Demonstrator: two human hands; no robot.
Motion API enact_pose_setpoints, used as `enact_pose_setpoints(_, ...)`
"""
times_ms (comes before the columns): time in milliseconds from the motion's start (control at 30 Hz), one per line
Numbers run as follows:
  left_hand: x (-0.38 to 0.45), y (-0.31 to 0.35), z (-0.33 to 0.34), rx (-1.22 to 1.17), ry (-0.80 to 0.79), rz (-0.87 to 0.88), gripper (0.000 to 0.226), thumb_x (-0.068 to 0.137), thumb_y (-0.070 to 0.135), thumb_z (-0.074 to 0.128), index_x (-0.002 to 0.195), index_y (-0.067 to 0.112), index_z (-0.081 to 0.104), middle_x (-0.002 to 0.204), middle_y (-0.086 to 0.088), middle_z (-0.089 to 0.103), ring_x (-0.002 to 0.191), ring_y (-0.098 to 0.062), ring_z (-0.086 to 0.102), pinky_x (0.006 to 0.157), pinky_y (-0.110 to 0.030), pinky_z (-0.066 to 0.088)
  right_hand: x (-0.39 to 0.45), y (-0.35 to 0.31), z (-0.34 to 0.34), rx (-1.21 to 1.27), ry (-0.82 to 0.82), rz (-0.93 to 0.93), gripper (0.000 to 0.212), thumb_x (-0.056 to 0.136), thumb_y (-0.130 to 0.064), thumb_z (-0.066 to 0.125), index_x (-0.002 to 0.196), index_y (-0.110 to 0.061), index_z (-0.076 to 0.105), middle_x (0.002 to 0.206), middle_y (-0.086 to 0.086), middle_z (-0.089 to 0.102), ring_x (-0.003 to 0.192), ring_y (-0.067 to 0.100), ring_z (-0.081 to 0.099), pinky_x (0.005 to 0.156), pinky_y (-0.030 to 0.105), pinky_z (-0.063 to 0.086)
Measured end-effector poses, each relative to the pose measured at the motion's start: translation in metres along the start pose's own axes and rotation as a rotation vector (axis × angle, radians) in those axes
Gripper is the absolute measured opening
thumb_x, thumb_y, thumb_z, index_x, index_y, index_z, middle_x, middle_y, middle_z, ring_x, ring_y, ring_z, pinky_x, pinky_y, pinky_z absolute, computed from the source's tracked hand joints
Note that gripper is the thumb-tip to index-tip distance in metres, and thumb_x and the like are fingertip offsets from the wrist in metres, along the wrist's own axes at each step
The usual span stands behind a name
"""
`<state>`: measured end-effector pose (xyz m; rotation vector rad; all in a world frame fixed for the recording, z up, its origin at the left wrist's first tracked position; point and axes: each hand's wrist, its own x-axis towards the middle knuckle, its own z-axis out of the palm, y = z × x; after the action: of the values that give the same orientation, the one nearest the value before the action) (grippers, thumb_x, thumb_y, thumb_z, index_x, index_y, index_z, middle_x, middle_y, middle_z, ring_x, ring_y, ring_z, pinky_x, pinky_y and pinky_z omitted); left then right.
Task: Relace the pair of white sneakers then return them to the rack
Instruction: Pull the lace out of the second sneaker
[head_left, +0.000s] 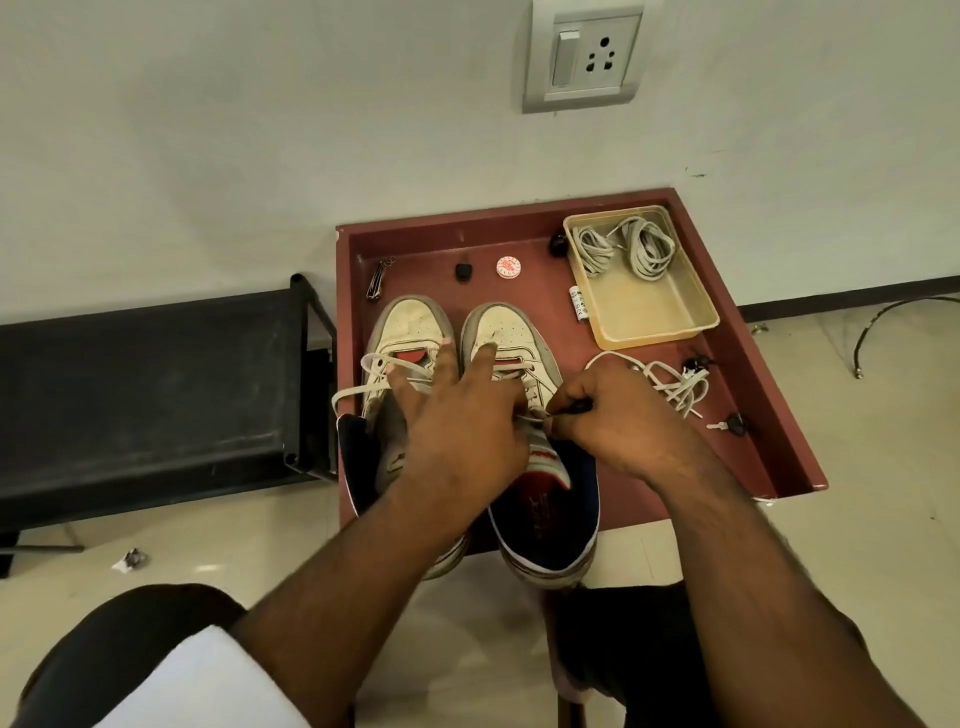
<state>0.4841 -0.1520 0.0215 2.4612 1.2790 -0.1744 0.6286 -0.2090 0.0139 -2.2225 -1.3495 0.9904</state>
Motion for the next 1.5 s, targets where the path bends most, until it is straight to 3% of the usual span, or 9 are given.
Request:
enact_pose_setpoints(200, 0.000, -0.001, -0.011, -0.082, 0.174, -0.043, 0.015, 0.094, 0.031, 0.060, 0.105, 0.035, 0.070, 0.153, 0.015, 0.036, 0.149, -0.019, 0.016, 0.112, -0.065, -0.011, 0.000, 0.002, 0.000, 0.015, 0.104, 0.127, 0.025, 0.074, -0.037, 0.082, 0.064, -0.018, 0.069, 0.054, -0.005, 0.059, 0.047, 0.004, 0.054, 0.045, 0.018, 0.035)
enact_pose_setpoints(300, 0.010, -0.032, -0.027, -0.208, 0.418, -0.173, 0.012, 0.092, 0.026, 0.064, 0.102, 0.033, 0.067, 0.141, 0.011, 0.051, 0.140, -0.018, 0.036, 0.115, -0.066, -0.005, 0.000, 0.001, 0.002, 0.024, 0.080, 0.116, 0.013, 0.078, -0.029, 0.080, 0.075, -0.017, 0.075, 0.060, -0.005, 0.061, 0.054, 0.005, 0.056, 0.048, 0.018, 0.035)
enact_pose_setpoints(367, 0.015, -0.058, -0.038, -0.206, 0.449, -0.313, 0.062, 0.090, 0.029, 0.064, 0.146, 0.031, 0.037, 0.164, -0.005, 0.014, 0.151, -0.030, 0.012, 0.113, -0.067, -0.007, 0.000, -0.001, 0.006, 0.024, 0.101, 0.088, 0.009, 0.077, -0.025, 0.080, 0.082, -0.023, 0.073, 0.074, -0.004, 0.066, 0.069, 0.010, 0.063, 0.059, 0.020, 0.042)
enact_pose_setpoints(433, 0.009, -0.067, -0.043, -0.272, 0.422, -0.384, 0.096, 0.088, 0.038, 0.067, 0.156, 0.034, 0.000, 0.164, -0.006, -0.016, 0.150, -0.035, -0.010, 0.111, -0.068, -0.009, 0.000, -0.005, 0.010, 0.016, 0.113, 0.017, 0.019, 0.076, -0.021, 0.079, 0.091, -0.030, 0.070, 0.090, -0.006, 0.065, 0.084, 0.011, 0.062, 0.072, 0.023, 0.046)
enact_pose_setpoints(567, -0.023, -0.035, -0.023, -0.265, 0.281, -0.177, 0.038, 0.088, 0.054, 0.059, 0.125, 0.045, 0.057, 0.165, 0.009, 0.001, 0.151, -0.020, -0.014, 0.109, -0.059, -0.019, -0.001, -0.016, 0.020, -0.147, 0.066, -0.149, 0.029, 0.078, -0.018, 0.077, 0.104, -0.029, 0.070, 0.115, -0.007, 0.055, 0.107, 0.012, 0.051, 0.093, 0.029, 0.044)
enact_pose_setpoints(667, -0.032, -0.021, -0.008, -0.145, 0.191, -0.055, 0.025, 0.091, 0.054, 0.054, 0.105, 0.039, 0.070, 0.164, 0.009, 0.007, 0.149, -0.017, -0.018, 0.110, -0.059, -0.021, 0.001, -0.021, 0.026, -0.254, 0.116, -0.159, 0.022, 0.080, -0.026, 0.075, 0.101, -0.029, 0.070, 0.121, -0.009, 0.052, 0.114, 0.016, 0.048, 0.097, 0.035, 0.044)
enact_pose_setpoints(1200, -0.022, -0.022, -0.019, 0.013, 0.120, 0.041, 0.028, 0.087, 0.054, 0.056, 0.084, 0.031, 0.072, 0.164, 0.013, 0.008, 0.150, -0.022, -0.017, 0.108, -0.061, -0.025, -0.001, -0.028, 0.030, -0.403, 0.178, -0.127, 0.026, 0.085, -0.031, 0.069, 0.111, -0.029, 0.066, 0.145, -0.010, 0.041, 0.126, 0.020, 0.040, 0.103, 0.041, 0.038)
enact_pose_setpoints(1400, -0.021, -0.017, -0.015, 0.084, 0.102, -0.026, 0.031, 0.092, 0.050, 0.043, 0.100, 0.032, 0.067, 0.164, 0.008, 0.009, 0.151, -0.026, -0.014, 0.110, -0.066, -0.018, 0.003, -0.016, 0.022, -0.064, 0.388, -0.030, 0.013, 0.083, -0.014, 0.064, 0.074, -0.022, 0.060, 0.088, -0.007, 0.061, 0.084, 0.015, 0.058, 0.071, 0.028, 0.043)
enact_pose_setpoints(1500, -0.020, -0.017, -0.016, 0.089, 0.076, -0.041, 0.032, 0.092, 0.052, 0.042, 0.102, 0.033, 0.066, 0.165, 0.007, 0.009, 0.151, -0.027, -0.014, 0.110, -0.068, -0.016, 0.005, -0.007, 0.013, 0.152, 0.469, 0.048, 0.017, 0.081, -0.010, 0.065, 0.094, -0.022, 0.064, 0.097, -0.003, 0.064, 0.085, 0.017, 0.061, 0.075, 0.030, 0.049)
